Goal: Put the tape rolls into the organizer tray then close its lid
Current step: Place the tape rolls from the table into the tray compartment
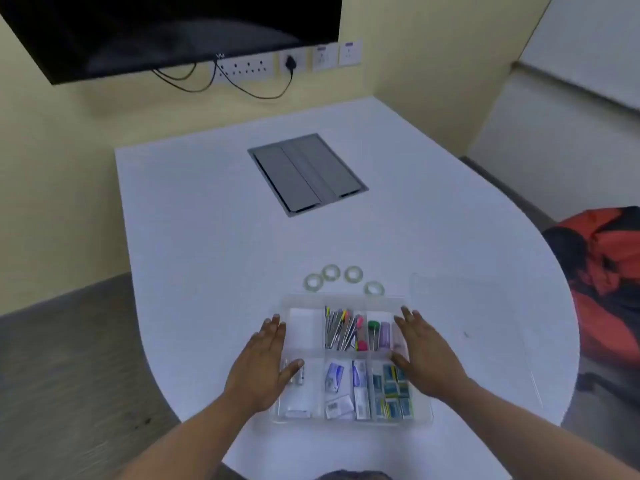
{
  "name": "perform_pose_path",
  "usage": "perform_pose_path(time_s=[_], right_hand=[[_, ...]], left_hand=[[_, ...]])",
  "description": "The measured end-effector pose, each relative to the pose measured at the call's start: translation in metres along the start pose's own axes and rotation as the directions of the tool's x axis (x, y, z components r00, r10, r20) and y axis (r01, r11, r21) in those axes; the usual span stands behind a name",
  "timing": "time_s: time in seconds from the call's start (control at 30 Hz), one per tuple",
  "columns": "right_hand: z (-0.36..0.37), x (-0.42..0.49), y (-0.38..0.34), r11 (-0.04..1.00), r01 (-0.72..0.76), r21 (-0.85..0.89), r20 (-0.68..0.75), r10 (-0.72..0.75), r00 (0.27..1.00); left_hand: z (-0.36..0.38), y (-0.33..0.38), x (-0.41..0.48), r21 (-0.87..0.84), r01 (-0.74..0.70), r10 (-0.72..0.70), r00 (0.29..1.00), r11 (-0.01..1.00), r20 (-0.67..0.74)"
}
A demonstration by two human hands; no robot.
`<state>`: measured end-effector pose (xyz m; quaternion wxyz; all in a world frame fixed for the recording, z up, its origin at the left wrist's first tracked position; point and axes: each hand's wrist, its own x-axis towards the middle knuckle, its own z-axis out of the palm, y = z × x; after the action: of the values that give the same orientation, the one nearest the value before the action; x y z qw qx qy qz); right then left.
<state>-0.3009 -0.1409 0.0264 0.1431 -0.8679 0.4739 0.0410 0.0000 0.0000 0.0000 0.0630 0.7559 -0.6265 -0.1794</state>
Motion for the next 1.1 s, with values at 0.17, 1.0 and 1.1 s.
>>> perform_pose_path(time_s=[0.17,1.0,1.1], right_hand=[[0.039,-0.026,-0.017,0.999,-0.028,0.045,0.144,0.021,0.989],[0.03,-0.009,-0.05,0.919,-0.27,0.286,0.059,0.264,0.963],[0.023,0.004,-0.049,0.912,-0.273,0.306,0.086,0.259,0.962]], left_hand=[[0.032,0.005,-0.018,-0.117,0.023,-0.019,0.999,0.993,0.037],[0.034,-0.083,0.014,-0.105,0.107,-0.104,0.994,0.989,0.029],[0.036,-0.083,0.037,-0.14,0.354,-0.329,0.928,0.925,0.176]])
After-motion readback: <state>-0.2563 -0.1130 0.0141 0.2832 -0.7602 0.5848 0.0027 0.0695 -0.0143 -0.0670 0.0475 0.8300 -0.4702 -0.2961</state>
